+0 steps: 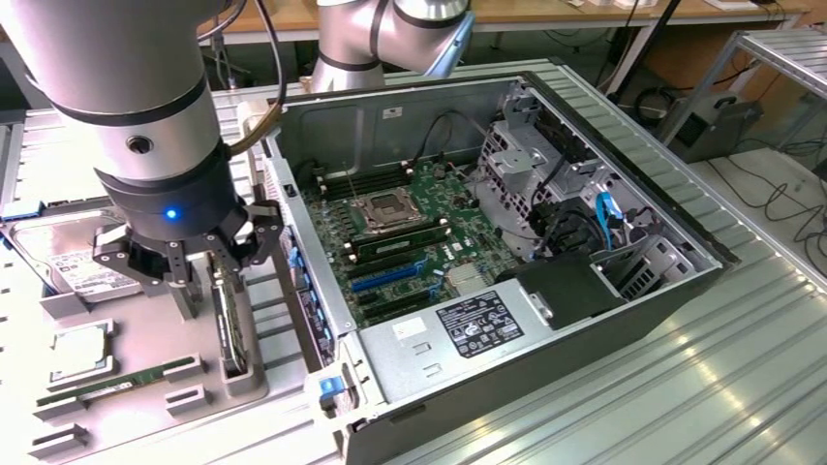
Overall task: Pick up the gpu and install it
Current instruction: 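Pick up the gpu and move the gpu toward the slot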
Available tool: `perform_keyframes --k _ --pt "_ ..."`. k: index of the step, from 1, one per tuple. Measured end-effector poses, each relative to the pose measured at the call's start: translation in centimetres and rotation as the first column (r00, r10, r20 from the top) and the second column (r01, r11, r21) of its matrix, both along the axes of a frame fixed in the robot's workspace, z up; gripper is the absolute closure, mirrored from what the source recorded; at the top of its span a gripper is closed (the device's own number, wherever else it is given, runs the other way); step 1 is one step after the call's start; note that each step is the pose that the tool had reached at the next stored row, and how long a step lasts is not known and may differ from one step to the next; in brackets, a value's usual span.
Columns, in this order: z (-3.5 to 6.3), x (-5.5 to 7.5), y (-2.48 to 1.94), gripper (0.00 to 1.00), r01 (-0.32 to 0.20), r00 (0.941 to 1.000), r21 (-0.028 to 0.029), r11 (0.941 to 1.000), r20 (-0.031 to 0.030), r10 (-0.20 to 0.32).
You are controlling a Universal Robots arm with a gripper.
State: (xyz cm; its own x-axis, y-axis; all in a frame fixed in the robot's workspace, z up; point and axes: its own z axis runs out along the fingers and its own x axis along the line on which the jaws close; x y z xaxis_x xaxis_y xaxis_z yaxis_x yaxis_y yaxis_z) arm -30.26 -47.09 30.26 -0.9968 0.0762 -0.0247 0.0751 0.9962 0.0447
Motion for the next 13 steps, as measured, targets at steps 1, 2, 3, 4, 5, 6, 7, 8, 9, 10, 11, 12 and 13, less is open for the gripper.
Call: perform_keyframes --k 1,2,3,4,5,6,7,8,9,10,11,12,13 --pt "-0.01 0.00 0.02 0.58 0.000 1.0000 0.0000 1.0000 -0.0001 0.000" --pt "-0.03 -0.01 0.06 0.58 0.000 1.0000 -0.0001 1.0000 -0.0001 0.000" --pt "-0.04 -0.01 0.10 0.58 0.000 1.0000 -0.0001 1.0000 -0.0002 0.000" --pt "-0.05 -0.01 0.14 0.58 0.000 1.0000 -0.0002 1.0000 -0.0003 0.000" --pt "-0.07 -0.02 0.19 0.58 0.000 1.0000 -0.0002 1.0000 -0.0002 0.000" --pt "-0.09 -0.02 0.23 0.58 0.000 1.0000 -0.0002 1.0000 -0.0002 0.000" --pt "-0.10 -0.02 0.27 0.58 0.000 1.0000 -0.0002 1.0000 -0.0002 0.000" --pt "-0.11 -0.03 0.34 0.58 0.000 1.0000 -0.0002 1.0000 -0.0002 0.000" --pt "-0.13 -0.03 0.43 0.58 0.000 1.0000 -0.0002 1.0000 -0.0002 0.000" --pt "-0.16 -0.04 0.54 0.58 0.000 1.0000 -0.0001 1.0000 -0.0001 0.000" --pt "-0.18 -0.05 0.63 0.58 0.000 1.0000 -0.0001 1.0000 -0.0001 0.000" --pt "-0.20 -0.06 0.70 0.58 0.000 1.0000 -0.0001 1.0000 -0.0001 0.000" --pt "-0.23 -0.08 0.77 0.58 0.000 1.0000 -0.0001 1.0000 -0.0002 0.000"
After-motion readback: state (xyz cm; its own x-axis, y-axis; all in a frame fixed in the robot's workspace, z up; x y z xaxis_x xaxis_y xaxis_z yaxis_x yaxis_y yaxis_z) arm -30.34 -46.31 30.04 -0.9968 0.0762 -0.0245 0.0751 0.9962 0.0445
